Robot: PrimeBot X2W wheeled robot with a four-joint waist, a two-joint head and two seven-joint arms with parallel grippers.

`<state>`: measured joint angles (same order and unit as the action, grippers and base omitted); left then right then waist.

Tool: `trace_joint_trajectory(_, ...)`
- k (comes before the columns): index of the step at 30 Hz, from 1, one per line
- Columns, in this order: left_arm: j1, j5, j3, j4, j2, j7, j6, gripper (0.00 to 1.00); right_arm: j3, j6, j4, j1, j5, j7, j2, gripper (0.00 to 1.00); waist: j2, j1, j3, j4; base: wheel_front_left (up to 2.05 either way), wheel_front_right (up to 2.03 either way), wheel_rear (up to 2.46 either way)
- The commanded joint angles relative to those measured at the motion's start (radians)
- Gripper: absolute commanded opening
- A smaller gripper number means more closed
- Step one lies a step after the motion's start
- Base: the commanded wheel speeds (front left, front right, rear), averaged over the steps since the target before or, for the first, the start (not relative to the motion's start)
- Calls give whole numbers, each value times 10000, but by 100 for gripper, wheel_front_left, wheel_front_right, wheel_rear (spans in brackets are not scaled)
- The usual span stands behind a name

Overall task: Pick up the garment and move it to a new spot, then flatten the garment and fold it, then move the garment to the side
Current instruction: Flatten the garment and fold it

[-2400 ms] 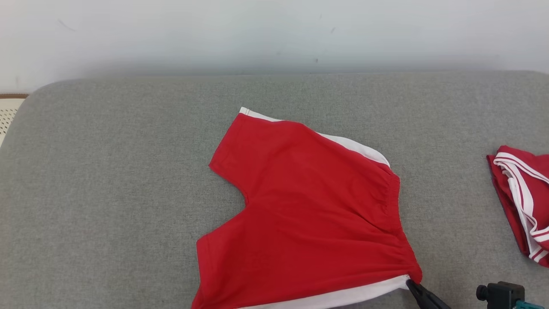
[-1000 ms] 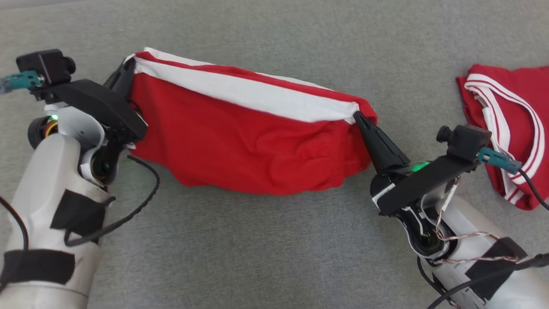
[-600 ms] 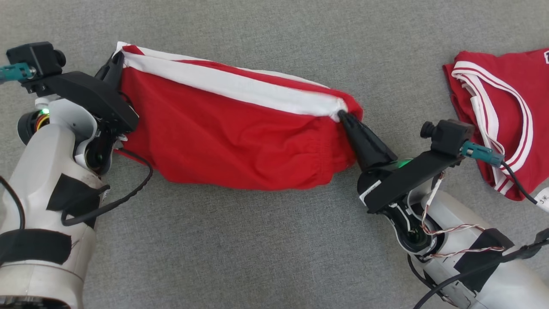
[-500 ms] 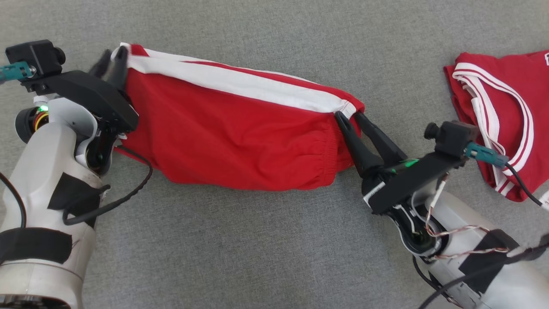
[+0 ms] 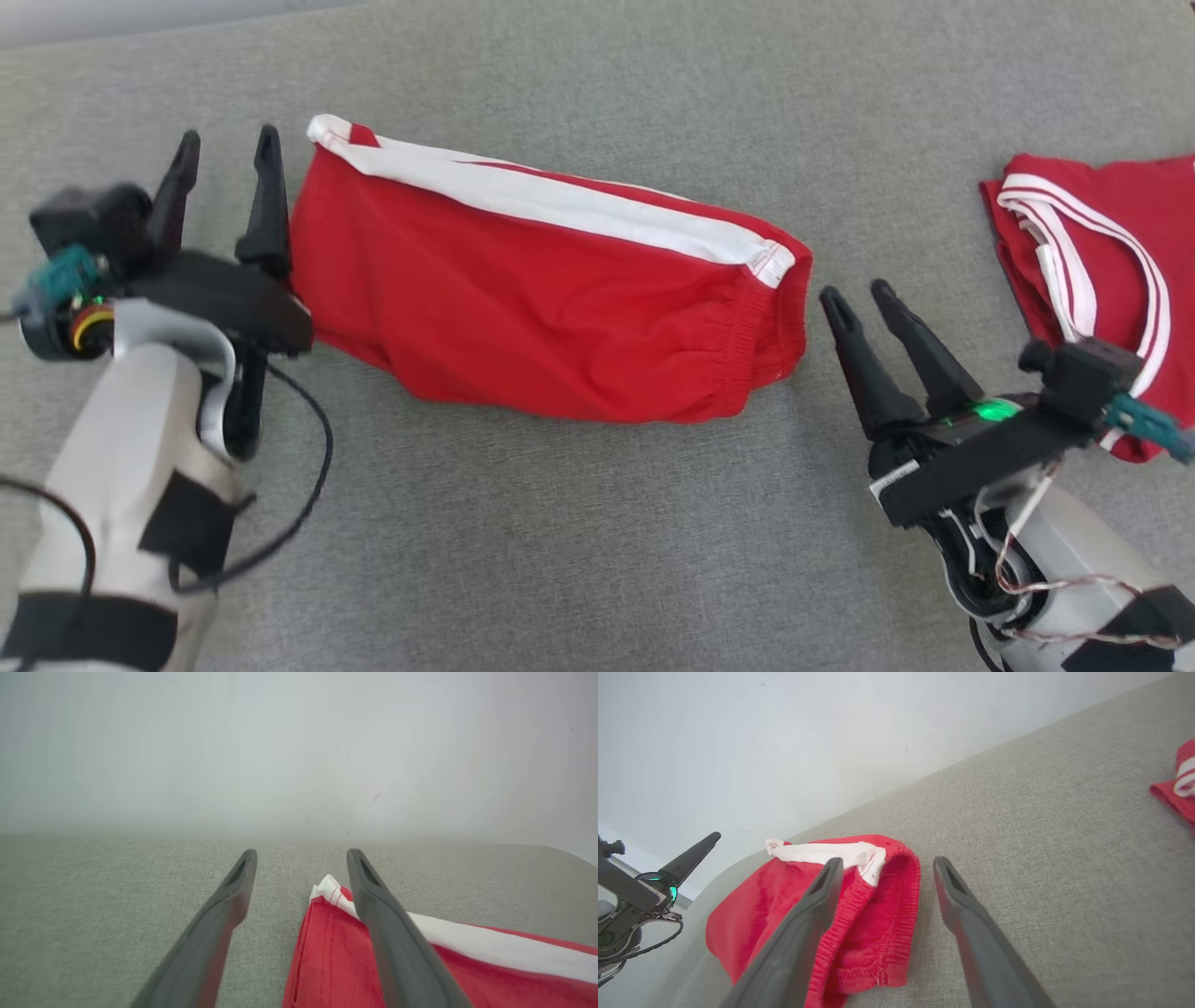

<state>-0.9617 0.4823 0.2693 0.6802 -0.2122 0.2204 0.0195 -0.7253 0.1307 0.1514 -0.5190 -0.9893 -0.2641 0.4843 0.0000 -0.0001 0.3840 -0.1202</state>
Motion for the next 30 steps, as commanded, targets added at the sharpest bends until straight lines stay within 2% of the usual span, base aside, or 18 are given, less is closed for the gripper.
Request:
trace_joint_trajectory(1,639,-211,-26,-590,-166,143,264,100,453,-1,-195,387,500,-11,-109,100,0,1,-190,187,0,0,0)
trace_joint_trajectory(3,901,-260,-55,-963,-219,209,421,100,696,-1,-290,574,736,-12,-159,100,0,1,-223,236,0,0,0)
trace_joint_trajectory(9,2733,-991,89,-3300,-590,301,1522,100,2533,-1,-864,1466,2843,-13,-728,100,0,1,-499,453,0,0,0)
trace_joint_trajectory(16,4728,-1690,263,-5485,-908,278,2617,100,3916,-1,-1398,2520,5093,-12,-1539,100,0,1,-912,688,0,0,0)
trace_joint_trajectory(22,6011,-1822,335,-6415,-896,344,3017,100,4455,-2,-1611,3330,6349,-13,-2003,100,0,1,-1326,803,0,0,0)
trace_joint_trajectory(30,6979,-1967,596,-6701,-948,252,3245,100,4654,-2,-1429,4234,7156,-14,-2366,100,0,1,-1919,837,0,0,0)
